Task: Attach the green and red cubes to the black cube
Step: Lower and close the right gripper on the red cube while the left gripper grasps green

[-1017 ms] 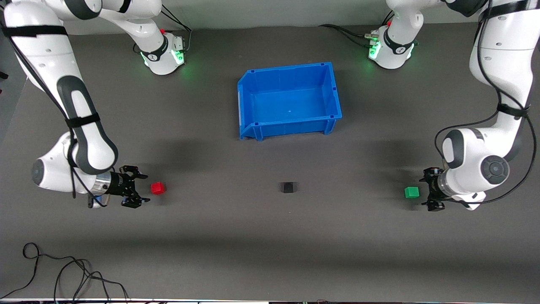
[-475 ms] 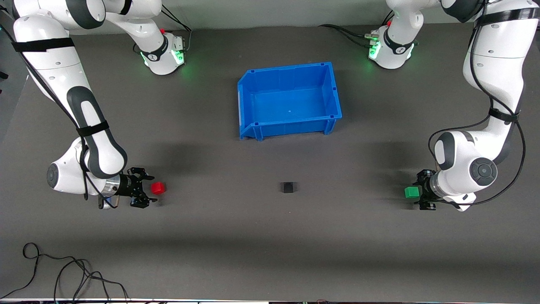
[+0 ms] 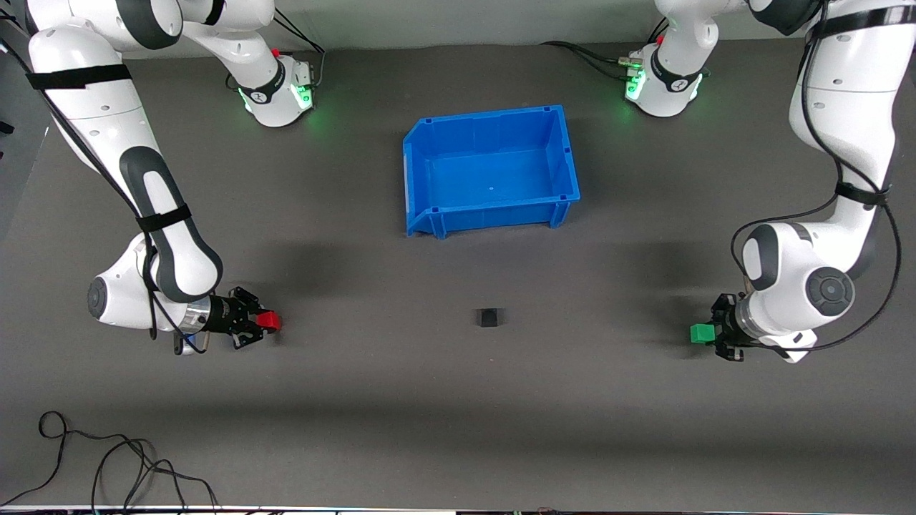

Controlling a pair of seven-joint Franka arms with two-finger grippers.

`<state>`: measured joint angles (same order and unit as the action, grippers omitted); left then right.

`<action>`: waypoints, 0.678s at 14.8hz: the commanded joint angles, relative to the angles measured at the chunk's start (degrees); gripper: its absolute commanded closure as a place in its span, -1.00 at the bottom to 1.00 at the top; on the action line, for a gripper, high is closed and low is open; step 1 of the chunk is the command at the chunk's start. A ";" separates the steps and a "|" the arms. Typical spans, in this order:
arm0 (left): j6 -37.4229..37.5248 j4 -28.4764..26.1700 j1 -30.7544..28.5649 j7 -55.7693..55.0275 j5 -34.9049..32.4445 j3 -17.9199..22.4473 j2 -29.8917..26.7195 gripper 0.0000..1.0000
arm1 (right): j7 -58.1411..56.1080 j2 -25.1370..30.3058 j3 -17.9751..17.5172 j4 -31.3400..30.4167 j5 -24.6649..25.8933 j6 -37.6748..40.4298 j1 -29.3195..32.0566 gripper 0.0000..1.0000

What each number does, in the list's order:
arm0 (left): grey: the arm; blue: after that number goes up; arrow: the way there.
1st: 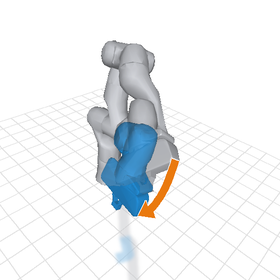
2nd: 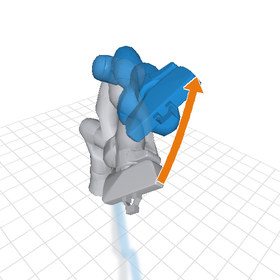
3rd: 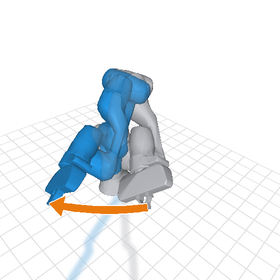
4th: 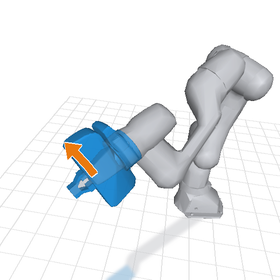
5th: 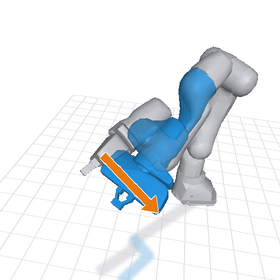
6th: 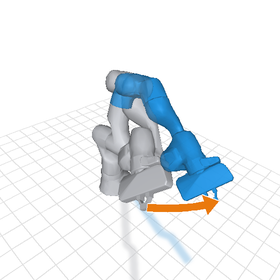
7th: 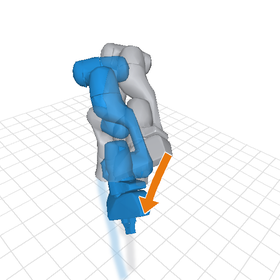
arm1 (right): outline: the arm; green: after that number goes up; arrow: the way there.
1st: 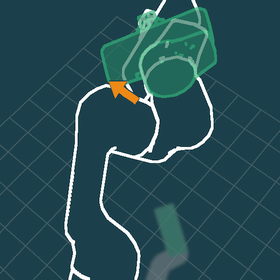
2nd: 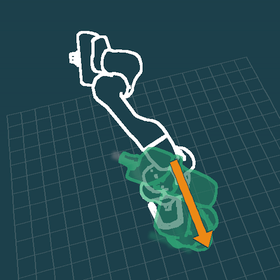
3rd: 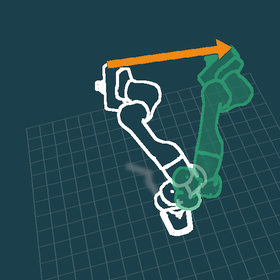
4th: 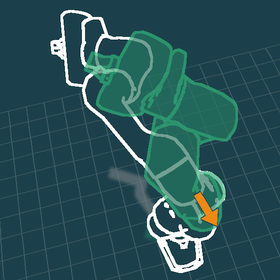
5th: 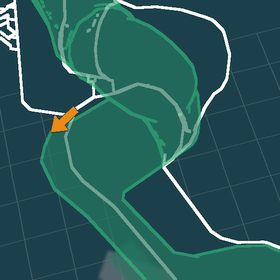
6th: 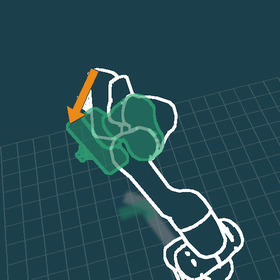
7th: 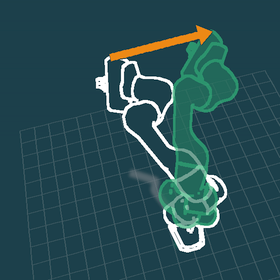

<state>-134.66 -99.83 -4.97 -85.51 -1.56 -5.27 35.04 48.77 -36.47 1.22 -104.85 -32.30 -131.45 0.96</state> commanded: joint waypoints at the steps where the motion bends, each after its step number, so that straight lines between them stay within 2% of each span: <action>1: 8.08 4.98 0.75 -1.58 -0.47 -0.88 -1.11 1.00 | -1.75 -0.53 0.27 0.70 -1.72 -0.21 -0.17 0.62; 2: 8.27 5.08 0.84 -1.76 -0.29 -1.14 -1.28 1.00 | -1.75 -0.53 0.27 0.79 -1.72 -0.21 -0.17 0.76; 3: 8.27 5.34 0.93 -2.20 -0.20 -1.84 -1.37 1.00 | -1.66 -0.44 0.27 0.88 -1.72 -0.21 -0.17 0.79; 5: 8.53 6.65 1.10 -4.39 -0.29 -3.60 -1.03 1.00 | -0.27 0.52 0.27 1.58 -1.72 0.14 -0.61 0.79; 10: 8.54 8.33 6.80 -10.27 -0.29 -3.78 -0.15 1.00 | 12.64 1.14 0.01 6.50 -1.72 1.81 -6.75 0.79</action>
<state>-127.67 -93.39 -0.93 -91.99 -1.52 -9.55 34.04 56.12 -36.03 0.82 -99.98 -32.94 -130.62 -2.82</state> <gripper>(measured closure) 0.634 0.604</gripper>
